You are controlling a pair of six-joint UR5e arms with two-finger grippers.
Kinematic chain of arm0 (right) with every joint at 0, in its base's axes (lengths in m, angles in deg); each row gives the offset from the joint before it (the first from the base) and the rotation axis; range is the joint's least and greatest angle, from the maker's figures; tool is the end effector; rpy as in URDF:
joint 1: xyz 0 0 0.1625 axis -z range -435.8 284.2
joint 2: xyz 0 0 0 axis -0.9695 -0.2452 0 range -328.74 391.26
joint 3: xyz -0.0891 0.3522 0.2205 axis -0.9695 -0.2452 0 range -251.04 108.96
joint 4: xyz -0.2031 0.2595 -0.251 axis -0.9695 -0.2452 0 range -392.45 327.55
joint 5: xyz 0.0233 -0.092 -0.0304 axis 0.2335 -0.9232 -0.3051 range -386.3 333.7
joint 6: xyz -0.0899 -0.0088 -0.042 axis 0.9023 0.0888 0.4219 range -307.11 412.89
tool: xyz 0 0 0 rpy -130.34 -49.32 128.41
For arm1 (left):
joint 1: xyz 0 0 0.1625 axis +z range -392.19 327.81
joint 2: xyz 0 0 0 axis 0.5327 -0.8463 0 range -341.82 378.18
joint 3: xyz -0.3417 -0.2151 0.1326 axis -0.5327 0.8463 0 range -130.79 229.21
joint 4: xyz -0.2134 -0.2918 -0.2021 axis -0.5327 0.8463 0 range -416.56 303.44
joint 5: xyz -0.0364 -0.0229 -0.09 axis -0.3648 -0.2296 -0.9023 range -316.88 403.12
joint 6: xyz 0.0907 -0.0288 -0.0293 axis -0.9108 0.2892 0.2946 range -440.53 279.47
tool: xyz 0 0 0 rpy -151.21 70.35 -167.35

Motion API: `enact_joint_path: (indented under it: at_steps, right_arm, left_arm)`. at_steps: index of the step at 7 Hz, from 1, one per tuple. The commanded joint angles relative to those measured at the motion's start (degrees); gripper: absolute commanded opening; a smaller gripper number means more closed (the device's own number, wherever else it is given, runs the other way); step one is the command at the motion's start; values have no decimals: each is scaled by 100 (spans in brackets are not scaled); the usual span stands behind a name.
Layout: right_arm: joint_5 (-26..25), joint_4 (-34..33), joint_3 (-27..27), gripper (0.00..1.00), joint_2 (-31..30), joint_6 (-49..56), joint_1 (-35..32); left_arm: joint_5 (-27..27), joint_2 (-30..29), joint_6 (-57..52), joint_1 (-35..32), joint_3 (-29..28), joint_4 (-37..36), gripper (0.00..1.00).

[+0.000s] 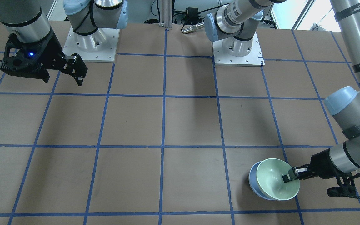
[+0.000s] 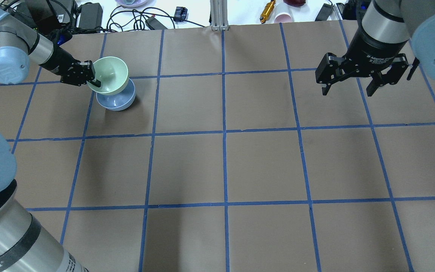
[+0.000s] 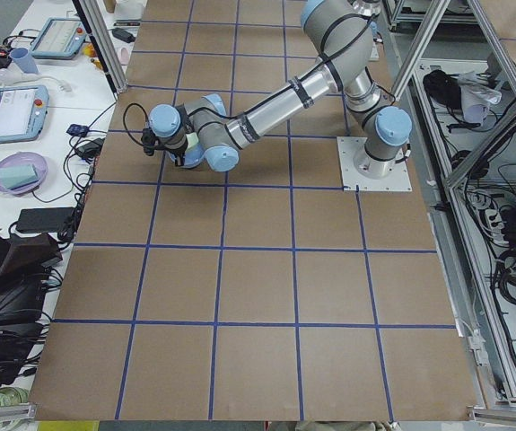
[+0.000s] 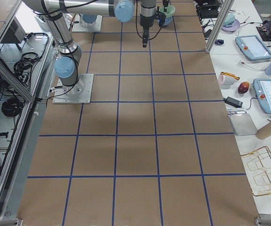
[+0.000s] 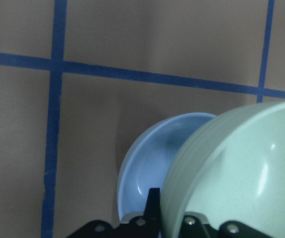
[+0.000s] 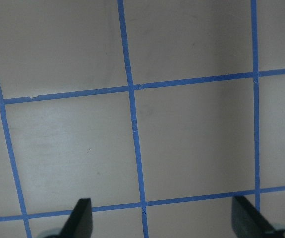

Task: Stack green bowl on blue bowl
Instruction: 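Lower the green bowl into the blue bowl and open the left gripper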

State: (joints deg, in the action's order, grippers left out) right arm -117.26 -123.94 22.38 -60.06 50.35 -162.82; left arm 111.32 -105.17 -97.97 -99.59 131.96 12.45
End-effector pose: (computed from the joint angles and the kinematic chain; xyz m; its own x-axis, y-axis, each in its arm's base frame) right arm 0.1063 -0.4869 0.4723 -0.9952 0.0962 0.0172 0.0964 0.9953 0.0099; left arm 0.1029 -0.6903 0.2440 -0.9203 -0.0940 0.3797 -0.1121 0.9934 -0.0257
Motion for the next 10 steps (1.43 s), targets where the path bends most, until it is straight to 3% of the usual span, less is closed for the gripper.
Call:
enact_joint_path:
  at_steps: [1, 4, 5, 6, 7, 8, 10]
  right_arm:
    - [0, 0, 0, 100, 0, 0, 0]
    - [0, 0, 0, 100, 0, 0, 0]
    - [0, 0, 0, 100, 0, 0, 0]
    - [0, 0, 0, 100, 0, 0, 0]
    - [0, 0, 0, 100, 0, 0, 0]
    - [0, 0, 0, 100, 0, 0, 0]
    - [0, 0, 0, 100, 0, 0, 0]
  left_arm:
    - [-8, -39, -22, -1, 22, -1, 6]
    - [26, -74, -40, -1, 40, -1, 9]
    - [35, -92, -40, -1, 40, -10, 21]
    - [53, -110, -40, 7, 40, -10, 42]
    - [123, -110, -40, -1, 40, -10, 73]
    - [210, -66, -22, 7, 40, -1, 89]
    - [211, 65, -5, -1, 31, 69, 91]
